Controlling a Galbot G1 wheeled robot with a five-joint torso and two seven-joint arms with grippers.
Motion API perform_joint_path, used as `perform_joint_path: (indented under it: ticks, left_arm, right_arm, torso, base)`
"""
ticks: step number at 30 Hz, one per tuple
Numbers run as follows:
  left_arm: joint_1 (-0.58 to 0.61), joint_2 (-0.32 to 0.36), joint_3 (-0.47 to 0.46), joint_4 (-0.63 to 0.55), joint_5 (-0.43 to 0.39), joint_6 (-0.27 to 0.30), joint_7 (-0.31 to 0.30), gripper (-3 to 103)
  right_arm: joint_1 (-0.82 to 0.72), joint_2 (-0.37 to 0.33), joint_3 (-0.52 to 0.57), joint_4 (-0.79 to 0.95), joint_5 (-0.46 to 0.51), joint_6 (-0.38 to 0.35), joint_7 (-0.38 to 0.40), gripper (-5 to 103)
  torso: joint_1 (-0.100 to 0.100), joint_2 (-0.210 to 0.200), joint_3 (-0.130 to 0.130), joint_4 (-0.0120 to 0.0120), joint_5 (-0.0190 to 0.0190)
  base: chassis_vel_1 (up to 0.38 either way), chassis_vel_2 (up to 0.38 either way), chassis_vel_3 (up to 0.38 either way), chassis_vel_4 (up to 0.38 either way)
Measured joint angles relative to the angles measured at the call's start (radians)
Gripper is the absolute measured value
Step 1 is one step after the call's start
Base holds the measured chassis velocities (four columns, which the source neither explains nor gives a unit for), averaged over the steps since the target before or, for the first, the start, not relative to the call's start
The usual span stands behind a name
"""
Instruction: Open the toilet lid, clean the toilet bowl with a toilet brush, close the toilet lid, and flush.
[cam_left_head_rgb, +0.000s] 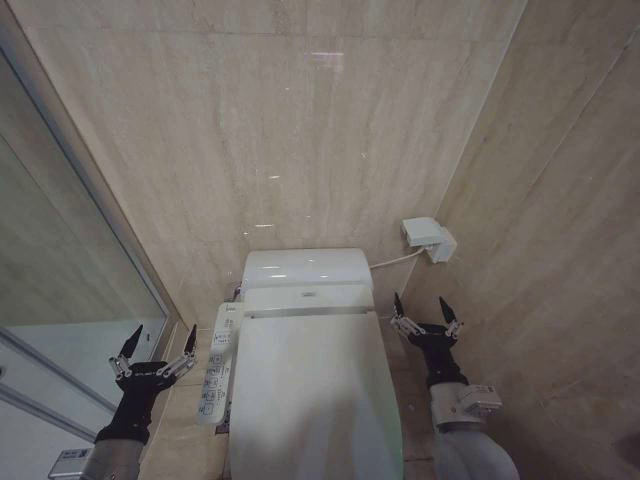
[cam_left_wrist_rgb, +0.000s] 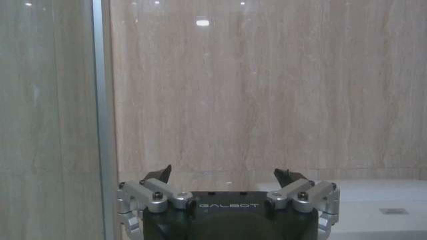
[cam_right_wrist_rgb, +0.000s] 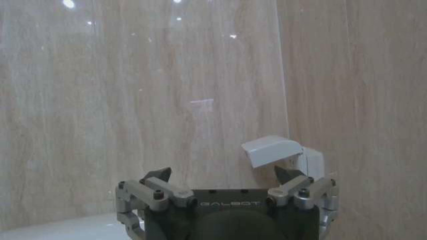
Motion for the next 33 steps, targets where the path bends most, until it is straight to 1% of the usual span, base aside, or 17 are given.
perform_joint_path:
  ticks: [33]
  left_arm:
    - [0.000, 0.000, 0.000, 0.000, 0.000, 0.000, 0.000, 100]
  right_arm:
    - [0.000, 0.000, 0.000, 0.000, 0.000, 0.000, 0.000, 100]
  torso:
    - [0.000, 0.000, 0.000, 0.0000, 0.0000]
  base:
    - [0.000, 0.000, 0.000, 0.000]
